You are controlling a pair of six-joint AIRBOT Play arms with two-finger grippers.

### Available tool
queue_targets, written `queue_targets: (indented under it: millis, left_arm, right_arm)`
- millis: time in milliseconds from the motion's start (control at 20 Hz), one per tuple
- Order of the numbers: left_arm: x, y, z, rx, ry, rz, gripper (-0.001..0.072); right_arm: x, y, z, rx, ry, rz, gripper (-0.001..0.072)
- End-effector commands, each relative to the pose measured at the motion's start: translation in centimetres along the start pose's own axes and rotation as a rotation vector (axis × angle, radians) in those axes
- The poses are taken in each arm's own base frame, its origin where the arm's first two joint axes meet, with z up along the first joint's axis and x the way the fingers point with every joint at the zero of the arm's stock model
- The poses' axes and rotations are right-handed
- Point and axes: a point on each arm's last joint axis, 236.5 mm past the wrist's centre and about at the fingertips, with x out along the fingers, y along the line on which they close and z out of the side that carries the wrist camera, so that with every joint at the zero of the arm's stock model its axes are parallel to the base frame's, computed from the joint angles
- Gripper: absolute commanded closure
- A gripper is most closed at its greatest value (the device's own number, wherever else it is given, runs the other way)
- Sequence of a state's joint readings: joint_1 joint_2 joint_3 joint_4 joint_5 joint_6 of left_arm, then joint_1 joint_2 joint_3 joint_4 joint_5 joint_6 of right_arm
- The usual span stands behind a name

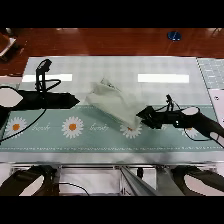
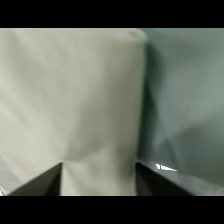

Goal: Fold the shirts.

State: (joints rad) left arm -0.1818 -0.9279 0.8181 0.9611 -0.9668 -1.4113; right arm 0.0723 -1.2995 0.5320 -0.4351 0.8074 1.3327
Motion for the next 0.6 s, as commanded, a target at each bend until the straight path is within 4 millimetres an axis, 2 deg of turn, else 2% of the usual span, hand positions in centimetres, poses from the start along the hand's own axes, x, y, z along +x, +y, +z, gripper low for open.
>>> queue_targets:
  millis: [0,50,200,350,450,550]
  left_arm:
    - [0.3,0.2,0.1,-0.008,-0.001,0.001,0.0691]
    - [0.4,0.2,0.2,-0.009,-0.004,0.002,0.0691]
    - [0.6,0.3,0.4,-0.016,-0.008,0.001,0.0691]
    - [0.9,0.6,0.5,-0.023,-0.008,0.004,0.0691]
    - [1.2,0.7,0.4,-0.028,0.002,0.006,0.0691]
    - [1.5,0.9,0.2,-0.032,0.010,0.008,0.0691]
  right_arm:
    - [2.1,2.7,1.3,-0.059,0.101,0.085,0.0431]
    - [1.9,4.4,2.1,-0.137,0.111,0.115,0.0657]
    - [-0.8,10.6,5.1,-0.345,0.090,0.142,0.0671]
    - [-4.7,16.7,7.5,-0.561,0.035,0.032,0.0671]
    - [-8.5,21.2,9.5,-0.668,-0.075,-0.024,0.0671]
    - [-12.9,24.3,11.4,-0.712,-0.183,-0.048,0.0671]
